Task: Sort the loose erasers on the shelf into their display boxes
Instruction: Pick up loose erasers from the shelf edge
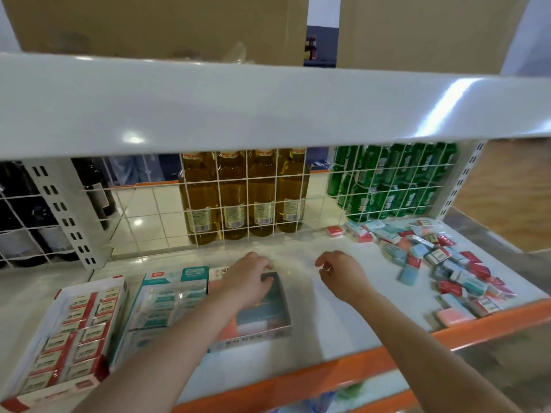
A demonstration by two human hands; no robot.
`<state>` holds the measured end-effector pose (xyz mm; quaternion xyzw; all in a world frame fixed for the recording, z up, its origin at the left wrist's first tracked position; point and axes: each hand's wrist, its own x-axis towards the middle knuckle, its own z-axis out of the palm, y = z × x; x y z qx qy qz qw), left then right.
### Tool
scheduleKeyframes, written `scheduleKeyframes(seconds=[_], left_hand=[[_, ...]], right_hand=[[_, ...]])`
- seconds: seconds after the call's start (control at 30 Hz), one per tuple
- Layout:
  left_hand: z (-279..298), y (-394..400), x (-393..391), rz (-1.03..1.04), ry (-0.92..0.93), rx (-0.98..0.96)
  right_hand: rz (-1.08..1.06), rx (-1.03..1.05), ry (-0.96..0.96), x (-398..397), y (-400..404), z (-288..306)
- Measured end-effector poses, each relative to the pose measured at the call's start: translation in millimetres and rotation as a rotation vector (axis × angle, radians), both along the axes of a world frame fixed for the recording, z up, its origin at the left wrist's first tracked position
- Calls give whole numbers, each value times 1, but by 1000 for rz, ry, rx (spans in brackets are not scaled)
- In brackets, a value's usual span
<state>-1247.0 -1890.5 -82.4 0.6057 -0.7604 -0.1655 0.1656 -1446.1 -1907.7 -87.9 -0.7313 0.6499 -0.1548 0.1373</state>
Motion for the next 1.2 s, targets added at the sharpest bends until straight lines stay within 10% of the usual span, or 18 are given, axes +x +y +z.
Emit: scheduleKeyframes(seconds=[0.43,1.2], left_hand=[[-15,-19,-101,-171,-50,72],[-36,-66,-203,-170,-99,59]], right_hand=[[-313,37,69,-131,-4,-13],[-239,95,100,-197,-29,-15]])
